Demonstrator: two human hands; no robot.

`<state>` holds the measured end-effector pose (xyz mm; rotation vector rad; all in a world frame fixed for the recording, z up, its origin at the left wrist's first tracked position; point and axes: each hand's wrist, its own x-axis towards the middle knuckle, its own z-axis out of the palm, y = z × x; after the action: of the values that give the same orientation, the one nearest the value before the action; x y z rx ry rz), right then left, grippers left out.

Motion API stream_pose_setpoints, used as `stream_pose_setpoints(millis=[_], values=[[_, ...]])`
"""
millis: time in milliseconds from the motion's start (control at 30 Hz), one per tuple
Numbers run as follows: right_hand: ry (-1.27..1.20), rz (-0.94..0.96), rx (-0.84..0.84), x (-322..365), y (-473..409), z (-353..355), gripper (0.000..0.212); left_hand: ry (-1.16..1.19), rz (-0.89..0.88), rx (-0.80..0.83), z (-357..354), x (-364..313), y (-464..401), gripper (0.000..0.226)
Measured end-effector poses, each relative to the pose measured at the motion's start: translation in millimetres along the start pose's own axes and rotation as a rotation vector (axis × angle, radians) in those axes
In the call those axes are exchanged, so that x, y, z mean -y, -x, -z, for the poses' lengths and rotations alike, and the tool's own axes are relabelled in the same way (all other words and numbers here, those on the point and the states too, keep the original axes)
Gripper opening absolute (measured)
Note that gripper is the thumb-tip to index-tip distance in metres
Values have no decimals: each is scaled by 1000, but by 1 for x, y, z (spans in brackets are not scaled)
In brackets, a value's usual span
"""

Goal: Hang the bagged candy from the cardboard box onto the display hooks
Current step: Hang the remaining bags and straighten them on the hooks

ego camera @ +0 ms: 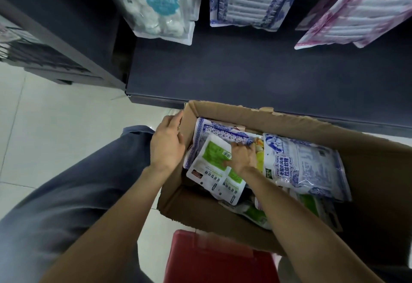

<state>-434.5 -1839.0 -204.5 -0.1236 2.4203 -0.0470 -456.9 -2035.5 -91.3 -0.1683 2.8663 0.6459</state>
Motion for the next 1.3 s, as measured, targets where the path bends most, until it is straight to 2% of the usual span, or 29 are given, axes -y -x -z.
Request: stream_pose_setpoints(millis=[67, 133, 267, 367, 433, 500, 567, 667, 733, 833, 900, 967, 1033, 1100, 1200, 1300], values=[[-61, -8, 70, -7, 2, 0, 74, 9, 8, -14, -1, -2, 0, 60], [-88, 65, 114, -3, 7, -4, 74, 21, 11, -19, 0, -4, 0, 60], [-152, 170, 42, 23, 31, -8, 54, -8, 6, 17, 2, -2, -1, 58], [-249, 145, 18, 21, 52, 8, 56, -86, 22, 68, 8, -9, -3, 55], [-373, 87, -61, 7, 71, 29, 52, -69, -20, -2, 15, -24, 1, 51], [-460, 29, -198, -13, 92, 53, 49, 35, -55, -83, 24, -45, 7, 41], [-577, -64, -399, -35, 120, 76, 45, 194, -10, -65, 32, -68, 20, 33], [-675, -180, -685, -60, 159, 102, 34, 535, 200, 155, 49, -107, 45, 41], [-678, -187, -890, -72, 185, 119, 28, 761, 305, 347, 59, -134, 60, 50], [-446, -84, -1234, -87, 216, 136, 21, 1081, 377, 554, 78, -174, 70, 69], [-334, 86, -1410, -97, 230, 140, 18, 1196, 352, 660, 91, -197, 71, 83], [-273, 269, -1489, -106, 244, 143, 22, 1162, 265, 706, 102, -217, 75, 65], [-191, 374, -1499, -114, 254, 145, 29, 1076, 161, 658, 106, -235, 82, 32], [-133, 415, -1488, -119, 262, 146, 37, 991, 64, 528, 103, -247, 89, 10], [-86, 427, -1489, -126, 270, 142, 39, 952, 35, 371, 93, -255, 97, 33], [-75, 416, -1399, -138, 276, 131, 20, 934, -32, 312, 86, -258, 102, 58]])
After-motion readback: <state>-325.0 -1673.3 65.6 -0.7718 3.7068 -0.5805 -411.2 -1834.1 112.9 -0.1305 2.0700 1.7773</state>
